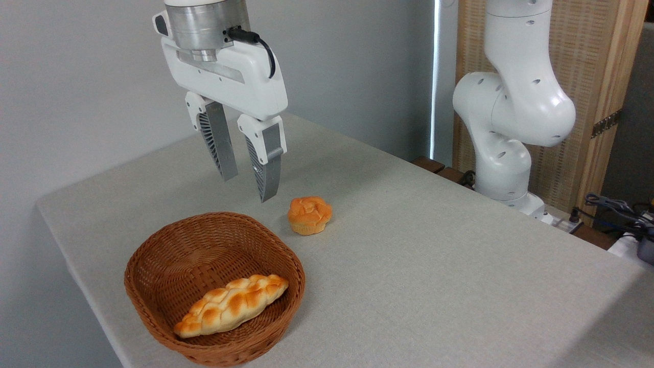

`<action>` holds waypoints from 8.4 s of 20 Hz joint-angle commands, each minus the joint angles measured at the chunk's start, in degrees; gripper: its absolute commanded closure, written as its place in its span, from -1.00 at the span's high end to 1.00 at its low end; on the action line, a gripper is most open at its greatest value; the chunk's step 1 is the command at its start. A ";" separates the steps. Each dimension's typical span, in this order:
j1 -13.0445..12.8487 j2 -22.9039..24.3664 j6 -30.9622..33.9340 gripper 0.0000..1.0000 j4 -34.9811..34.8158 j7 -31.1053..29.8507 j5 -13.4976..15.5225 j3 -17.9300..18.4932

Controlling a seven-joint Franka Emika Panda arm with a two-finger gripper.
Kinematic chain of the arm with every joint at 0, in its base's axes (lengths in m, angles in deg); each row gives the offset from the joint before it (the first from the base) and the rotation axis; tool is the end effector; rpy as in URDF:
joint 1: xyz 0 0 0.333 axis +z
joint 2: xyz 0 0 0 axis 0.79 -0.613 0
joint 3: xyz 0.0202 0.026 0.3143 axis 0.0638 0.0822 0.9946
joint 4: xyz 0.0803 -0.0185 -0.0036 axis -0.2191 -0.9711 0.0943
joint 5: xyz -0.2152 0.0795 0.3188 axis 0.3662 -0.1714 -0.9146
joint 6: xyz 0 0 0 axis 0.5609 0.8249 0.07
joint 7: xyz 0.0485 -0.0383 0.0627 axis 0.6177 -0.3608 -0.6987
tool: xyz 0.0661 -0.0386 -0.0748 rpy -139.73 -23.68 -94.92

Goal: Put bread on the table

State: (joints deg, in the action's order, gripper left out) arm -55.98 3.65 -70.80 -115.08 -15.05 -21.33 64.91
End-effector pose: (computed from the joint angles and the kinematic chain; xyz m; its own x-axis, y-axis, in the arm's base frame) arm 0.5701 -0.0428 0.6120 0.7767 -0.6286 0.0384 -0.6295 -0.7767 0.0183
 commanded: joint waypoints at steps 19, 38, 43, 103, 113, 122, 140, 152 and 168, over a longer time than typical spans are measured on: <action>-0.07 -0.23 0.26 1.00 0.26 2.71 1.48 0.38; 3.09 -2.60 -24.41 1.00 -9.31 2.79 0.78 0.55; 3.09 -3.48 -27.87 1.00 -12.92 2.71 1.22 0.47; 3.09 -7.96 -19.10 0.00 -12.85 11.32 3.24 -2.17; 3.18 -7.08 -9.77 -0.06 -2.92 10.88 9.82 -2.08; 4.23 3.36 -1.06 -0.05 -7.19 16.49 9.48 0.02; 3.88 17.71 -2.11 0.03 -35.95 24.77 3.59 5.21; 3.70 14.10 -4.49 0.89 -35.87 23.98 1.39 4.60; 3.62 14.27 -4.58 1.00 -35.25 24.24 1.31 2.93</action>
State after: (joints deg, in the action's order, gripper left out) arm -52.02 17.35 -74.82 -150.47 8.96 -19.14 68.31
